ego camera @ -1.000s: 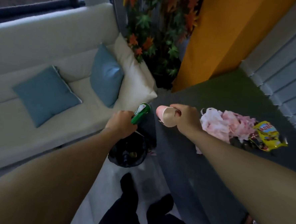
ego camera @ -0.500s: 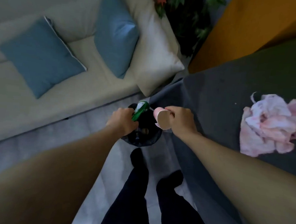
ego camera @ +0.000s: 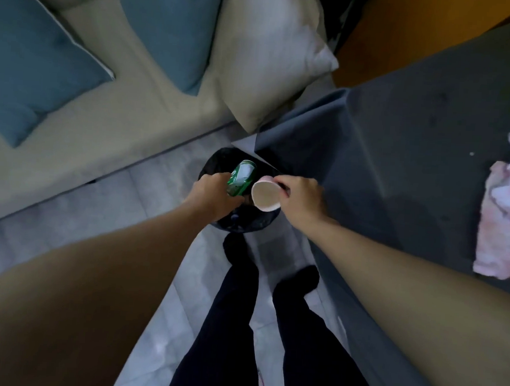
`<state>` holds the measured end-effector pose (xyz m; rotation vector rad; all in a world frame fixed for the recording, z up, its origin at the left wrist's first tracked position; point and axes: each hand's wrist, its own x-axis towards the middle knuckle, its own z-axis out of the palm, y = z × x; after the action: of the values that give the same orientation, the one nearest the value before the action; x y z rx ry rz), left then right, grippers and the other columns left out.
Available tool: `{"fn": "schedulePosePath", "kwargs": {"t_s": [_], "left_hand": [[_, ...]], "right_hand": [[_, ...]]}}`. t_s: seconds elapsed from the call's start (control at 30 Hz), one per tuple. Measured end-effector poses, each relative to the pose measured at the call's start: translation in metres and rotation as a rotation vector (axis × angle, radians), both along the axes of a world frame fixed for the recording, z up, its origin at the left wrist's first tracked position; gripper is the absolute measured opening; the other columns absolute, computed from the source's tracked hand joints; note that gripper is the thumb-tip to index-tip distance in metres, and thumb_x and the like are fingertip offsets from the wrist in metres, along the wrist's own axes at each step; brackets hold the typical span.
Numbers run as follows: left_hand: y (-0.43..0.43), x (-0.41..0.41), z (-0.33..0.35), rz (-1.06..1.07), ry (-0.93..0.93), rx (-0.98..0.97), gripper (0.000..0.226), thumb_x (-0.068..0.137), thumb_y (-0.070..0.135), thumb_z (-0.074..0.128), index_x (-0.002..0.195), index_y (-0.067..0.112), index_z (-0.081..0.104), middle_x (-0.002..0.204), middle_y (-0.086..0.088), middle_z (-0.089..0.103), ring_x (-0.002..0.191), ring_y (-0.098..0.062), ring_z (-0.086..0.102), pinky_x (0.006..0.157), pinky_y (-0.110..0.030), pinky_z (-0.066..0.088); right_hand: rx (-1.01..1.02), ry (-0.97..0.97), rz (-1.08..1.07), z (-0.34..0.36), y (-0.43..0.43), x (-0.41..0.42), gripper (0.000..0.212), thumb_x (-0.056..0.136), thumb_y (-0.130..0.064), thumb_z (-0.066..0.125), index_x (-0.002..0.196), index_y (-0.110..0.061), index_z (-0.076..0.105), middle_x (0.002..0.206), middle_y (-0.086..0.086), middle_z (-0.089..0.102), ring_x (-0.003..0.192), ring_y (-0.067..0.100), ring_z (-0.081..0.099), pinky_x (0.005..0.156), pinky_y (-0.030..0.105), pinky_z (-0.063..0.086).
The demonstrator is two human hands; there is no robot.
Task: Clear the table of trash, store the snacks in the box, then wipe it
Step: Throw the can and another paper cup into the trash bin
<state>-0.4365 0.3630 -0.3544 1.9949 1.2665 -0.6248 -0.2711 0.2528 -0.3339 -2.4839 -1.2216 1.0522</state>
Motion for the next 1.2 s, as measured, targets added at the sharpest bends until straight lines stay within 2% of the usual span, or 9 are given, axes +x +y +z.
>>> {"fn": "schedulePosePath", "kwargs": {"t_s": [0.1, 0.17, 0.27, 0.37, 0.43, 0.57, 0.67, 0.83, 1.2], "left_hand": [[0.002, 0.000, -0.002, -0.022, 0.000, -0.029, 0.066, 0.090, 0.048, 0.066, 0.147, 0.020, 0.048, 0.131, -0.014, 0.063, 0.119, -0.037, 0.058, 0.088, -0.038, 0.046], [0.004, 0.000, 0.003, -0.059, 0.006, -0.023, 0.063, 0.094, 0.044, 0.062, 0.149, 0.018, 0.045, 0.135, -0.014, 0.061, 0.124, -0.036, 0.056, 0.093, -0.039, 0.046], [0.008, -0.001, 0.015, -0.114, -0.017, 0.018, 0.053, 0.098, 0.038, 0.057, 0.145, 0.016, 0.046, 0.137, -0.012, 0.059, 0.121, -0.034, 0.056, 0.092, -0.040, 0.046], [0.014, -0.004, 0.026, -0.207, -0.014, 0.062, 0.064, 0.101, 0.040, 0.050, 0.157, 0.017, 0.029, 0.160, -0.009, 0.036, 0.144, -0.030, 0.035, 0.117, -0.042, 0.028], [0.019, -0.004, 0.035, -0.251, -0.018, 0.098, 0.067, 0.102, 0.045, 0.043, 0.160, 0.019, 0.021, 0.165, -0.008, 0.024, 0.152, -0.028, 0.020, 0.123, -0.046, 0.015], [0.028, -0.001, 0.063, -0.286, -0.008, 0.148, 0.069, 0.102, 0.056, 0.029, 0.161, 0.026, 0.009, 0.169, -0.006, 0.008, 0.155, -0.027, 0.003, 0.125, -0.050, 0.005], [0.034, 0.003, 0.092, -0.282, -0.010, 0.195, 0.069, 0.102, 0.058, 0.023, 0.161, 0.029, 0.005, 0.169, -0.004, 0.003, 0.156, -0.025, 0.001, 0.125, -0.050, 0.003], [0.041, 0.013, 0.148, -0.267, -0.066, 0.274, 0.067, 0.103, 0.057, 0.023, 0.161, 0.029, 0.007, 0.169, -0.004, 0.004, 0.156, -0.025, 0.002, 0.125, -0.049, 0.002], [0.039, 0.059, 0.254, -0.402, -0.205, 0.422, 0.065, 0.104, 0.054, 0.025, 0.161, 0.027, 0.010, 0.169, -0.004, 0.009, 0.155, -0.027, 0.006, 0.124, -0.049, 0.007]], "right_hand": [[-0.038, 0.019, 0.011, -0.002, -0.001, -0.003, 0.030, 0.095, -0.019, 0.057, 0.121, -0.027, 0.069, 0.107, 0.010, 0.072, 0.100, 0.034, 0.064, 0.080, 0.044, 0.055], [-0.042, 0.007, 0.014, -0.001, -0.002, -0.004, 0.029, 0.096, -0.023, 0.057, 0.122, -0.026, 0.068, 0.108, 0.010, 0.072, 0.101, 0.033, 0.065, 0.081, 0.043, 0.055], [-0.046, 0.003, 0.025, 0.006, -0.003, -0.004, 0.034, 0.097, -0.029, 0.057, 0.131, -0.026, 0.063, 0.121, 0.006, 0.069, 0.110, 0.030, 0.063, 0.087, 0.038, 0.054], [-0.033, 0.014, 0.049, 0.015, -0.002, -0.001, 0.043, 0.097, -0.035, 0.057, 0.139, -0.024, 0.057, 0.136, 0.003, 0.061, 0.124, 0.026, 0.056, 0.097, 0.035, 0.048], [-0.023, 0.033, 0.085, 0.022, 0.001, 0.001, 0.050, 0.098, -0.040, 0.055, 0.144, -0.021, 0.050, 0.148, 0.002, 0.051, 0.138, 0.025, 0.044, 0.110, 0.040, 0.040], [-0.040, -0.031, 0.202, 0.050, 0.009, 0.007, 0.066, 0.099, -0.054, 0.043, 0.154, -0.021, 0.032, 0.163, 0.001, 0.026, 0.151, 0.025, 0.018, 0.122, 0.048, 0.016], [-0.030, -0.071, 0.240, 0.079, 0.014, 0.011, 0.073, 0.098, -0.062, 0.036, 0.157, -0.022, 0.024, 0.166, 0.000, 0.015, 0.153, 0.023, 0.008, 0.124, 0.046, 0.007], [0.046, -0.113, 0.242, 0.129, 0.019, 0.019, 0.076, 0.098, -0.065, 0.033, 0.159, -0.023, 0.018, 0.167, -0.002, 0.008, 0.154, 0.019, 0.002, 0.124, 0.040, 0.002], [0.173, -0.241, 0.124, 0.228, -0.007, 0.051, 0.077, 0.097, -0.070, 0.026, 0.159, -0.024, 0.019, 0.167, -0.004, 0.008, 0.154, 0.019, 0.001, 0.124, 0.047, 0.004]]}}
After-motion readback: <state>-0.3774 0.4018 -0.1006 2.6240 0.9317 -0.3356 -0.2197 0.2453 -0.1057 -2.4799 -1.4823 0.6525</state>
